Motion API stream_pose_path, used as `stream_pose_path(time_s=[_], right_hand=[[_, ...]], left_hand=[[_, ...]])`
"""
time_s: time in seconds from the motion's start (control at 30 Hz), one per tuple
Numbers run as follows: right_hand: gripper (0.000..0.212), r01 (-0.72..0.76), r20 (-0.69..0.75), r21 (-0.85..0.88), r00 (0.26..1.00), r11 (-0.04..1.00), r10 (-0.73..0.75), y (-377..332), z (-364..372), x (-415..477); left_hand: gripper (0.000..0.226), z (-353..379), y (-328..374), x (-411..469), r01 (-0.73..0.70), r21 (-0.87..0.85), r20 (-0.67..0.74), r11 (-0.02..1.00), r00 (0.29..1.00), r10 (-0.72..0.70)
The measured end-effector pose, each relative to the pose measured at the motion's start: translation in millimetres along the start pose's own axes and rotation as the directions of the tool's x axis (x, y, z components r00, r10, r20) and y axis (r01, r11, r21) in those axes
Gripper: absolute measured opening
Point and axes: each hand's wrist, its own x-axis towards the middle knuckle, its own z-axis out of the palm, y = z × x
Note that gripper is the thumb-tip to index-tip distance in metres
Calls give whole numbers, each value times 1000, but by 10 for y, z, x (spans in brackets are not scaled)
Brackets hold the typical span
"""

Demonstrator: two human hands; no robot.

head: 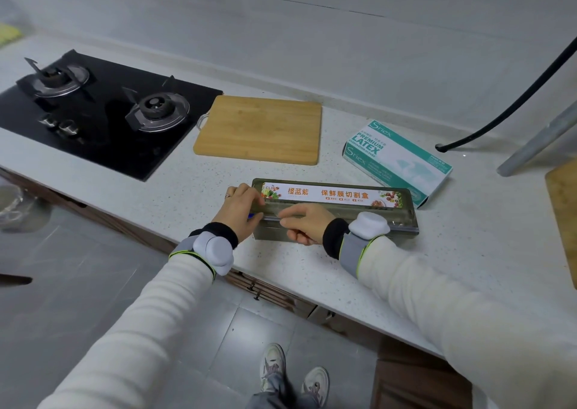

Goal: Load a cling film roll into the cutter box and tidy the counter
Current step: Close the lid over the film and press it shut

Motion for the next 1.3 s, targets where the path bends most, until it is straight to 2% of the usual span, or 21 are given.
stream_pose_path(time_s=[0.17,0.3,0.53,0.77,0.97,1.07,1.17,1.23,1.3], right_hand=[[25,57,3,-132,998,990,-57,36,21,2],[25,39,36,-145,999,989,-34,47,33,-12],[26,-35,103,-187,993,982,55,138,67,-55],[23,-32,83,-186,995,982,48,181,24,-125],[20,-56,50,-155,997,986,65,301,-116,-229],[17,-51,-39,-134,998,990,46,371,-258,-287],[18,16,-247,-98,968,995,-40,429,-501,-380],[25,70,-427,-60,900,996,-89,467,-683,-424],[21,102,-643,-82,755,991,-131,535,-881,-464]], left_hand=[[39,-43,10,27,-15,-7,-8,1000,1000,15],[53,-44,10,14,-51,-10,-33,999,998,51],[41,-58,-34,-2,-9,65,-94,998,995,15],[10,-14,6,-28,60,1,-132,998,989,-59],[19,110,38,-46,106,57,-81,993,992,-102],[19,108,25,-44,128,43,-71,991,990,-125],[19,111,47,-33,132,12,-72,991,989,-131],[23,114,59,-28,139,-9,-76,990,987,-140],[27,125,64,-31,146,-28,-74,989,986,-147]])
